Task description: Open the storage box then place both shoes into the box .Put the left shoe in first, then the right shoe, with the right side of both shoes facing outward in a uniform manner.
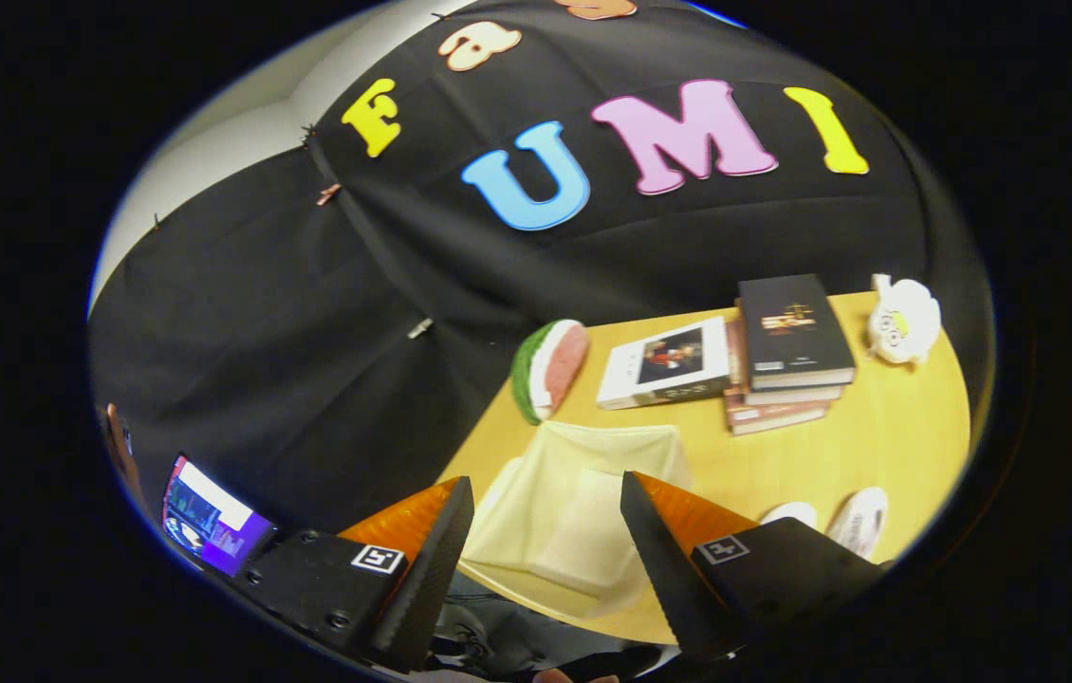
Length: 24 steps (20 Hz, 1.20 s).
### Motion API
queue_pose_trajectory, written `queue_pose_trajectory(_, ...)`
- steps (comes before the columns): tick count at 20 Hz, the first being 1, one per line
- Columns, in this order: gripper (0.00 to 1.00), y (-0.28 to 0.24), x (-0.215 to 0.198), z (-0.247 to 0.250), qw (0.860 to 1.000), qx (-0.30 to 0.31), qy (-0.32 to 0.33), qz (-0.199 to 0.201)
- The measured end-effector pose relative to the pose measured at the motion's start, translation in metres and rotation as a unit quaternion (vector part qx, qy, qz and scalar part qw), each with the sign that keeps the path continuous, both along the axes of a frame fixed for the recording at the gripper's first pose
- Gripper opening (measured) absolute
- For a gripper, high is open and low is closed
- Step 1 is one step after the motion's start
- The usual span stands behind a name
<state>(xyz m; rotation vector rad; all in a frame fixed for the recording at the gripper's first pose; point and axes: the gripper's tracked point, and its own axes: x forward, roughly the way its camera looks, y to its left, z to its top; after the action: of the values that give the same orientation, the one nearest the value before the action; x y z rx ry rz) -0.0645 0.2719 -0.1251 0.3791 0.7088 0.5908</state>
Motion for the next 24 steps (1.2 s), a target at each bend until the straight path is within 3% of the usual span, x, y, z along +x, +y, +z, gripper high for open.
queue_pose_trajectory(4,0.95,-0.089,-0.013,-0.062,0.995,-0.085,0.034,-0.05)
queue_pose_trajectory(7,0.96,-0.131,-0.034,-0.125,0.985,-0.141,0.078,-0.066)
queue_pose_trajectory(11,0.92,-0.156,-0.071,-0.198,0.97,-0.197,0.134,-0.052)
queue_pose_trajectory(14,0.88,-0.164,-0.077,-0.241,0.959,-0.234,0.153,-0.038)
queue_pose_trajectory(19,0.71,-0.162,-0.055,-0.287,0.951,-0.251,0.167,-0.07)
queue_pose_trajectory(24,0.47,-0.155,-0.031,-0.299,0.947,-0.228,0.171,-0.146)
